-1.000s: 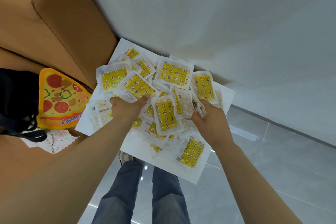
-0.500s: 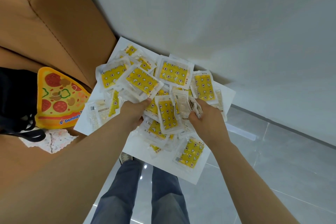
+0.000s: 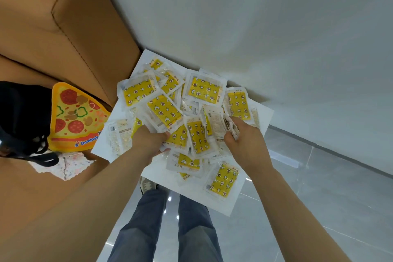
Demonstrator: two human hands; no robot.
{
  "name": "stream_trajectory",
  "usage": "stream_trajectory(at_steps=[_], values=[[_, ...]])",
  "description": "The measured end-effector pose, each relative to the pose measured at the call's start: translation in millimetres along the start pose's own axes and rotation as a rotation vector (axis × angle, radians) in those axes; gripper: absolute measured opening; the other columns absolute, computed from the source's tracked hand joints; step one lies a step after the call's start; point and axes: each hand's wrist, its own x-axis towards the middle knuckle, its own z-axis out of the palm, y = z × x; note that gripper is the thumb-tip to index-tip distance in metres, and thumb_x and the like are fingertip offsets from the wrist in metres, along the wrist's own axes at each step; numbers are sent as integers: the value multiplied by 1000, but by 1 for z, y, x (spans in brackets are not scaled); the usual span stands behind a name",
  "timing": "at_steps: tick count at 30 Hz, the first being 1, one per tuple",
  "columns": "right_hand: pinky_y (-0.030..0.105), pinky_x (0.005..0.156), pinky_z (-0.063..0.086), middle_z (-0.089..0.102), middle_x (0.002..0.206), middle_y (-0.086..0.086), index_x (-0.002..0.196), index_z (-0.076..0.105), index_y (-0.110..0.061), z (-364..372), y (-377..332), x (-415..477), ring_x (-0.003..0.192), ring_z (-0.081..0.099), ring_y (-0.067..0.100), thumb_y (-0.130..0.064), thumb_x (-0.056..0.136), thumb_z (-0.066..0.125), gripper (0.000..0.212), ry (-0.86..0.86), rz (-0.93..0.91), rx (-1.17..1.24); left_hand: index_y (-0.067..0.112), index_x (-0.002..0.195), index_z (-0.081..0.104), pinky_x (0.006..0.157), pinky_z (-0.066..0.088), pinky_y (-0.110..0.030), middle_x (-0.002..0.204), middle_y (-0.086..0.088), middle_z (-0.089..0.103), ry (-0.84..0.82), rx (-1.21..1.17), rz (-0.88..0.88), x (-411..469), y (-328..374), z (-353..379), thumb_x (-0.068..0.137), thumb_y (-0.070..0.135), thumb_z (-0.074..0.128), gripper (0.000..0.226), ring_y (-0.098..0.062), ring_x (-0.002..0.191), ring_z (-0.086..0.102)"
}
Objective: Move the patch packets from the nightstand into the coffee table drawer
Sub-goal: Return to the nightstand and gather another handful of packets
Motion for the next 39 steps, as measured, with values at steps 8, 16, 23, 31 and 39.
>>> stream_trajectory(at_steps=[8,16,23,31,39], values=[[33,73,54,69,106,1,130,54,-22,-18,-17,-20,85,62,18,-17,93,49,39,29,-9,1,8,122,55,86,53,-49,123,-15,60,165,46,94,-33,1,-24,83,9,70,41,-38,108,60],[26,65,47,69,99,0,132,53,-24,-37,-42,-41,75,57,14,-19,93,49,40,45,-12,-21,6,125,54,89,47,-41,122,-14,62,243,221,359,-74,24,-42,87,16,65,41,-36,111,57],[24,61,41,66,92,-1,128,55,-23,-50,-64,-52,73,55,13,-18,92,49,37,67,-46,-37,9,120,58,90,51,-48,116,-13,64,213,112,357,-99,44,-49,85,13,67,36,-36,106,60],[24,55,37,56,77,-6,121,59,-19,-63,-84,-59,66,52,13,-17,91,50,31,96,-40,-36,11,122,57,85,48,-37,119,-11,63,166,154,405,-121,61,-51,87,13,65,35,-33,108,59],[26,60,43,64,88,0,132,53,-23,-87,-102,-75,72,55,14,-19,92,50,41,94,-41,-47,14,116,59,87,53,-46,107,-5,65,101,255,480,-155,77,-59,87,12,64,30,-29,99,61]])
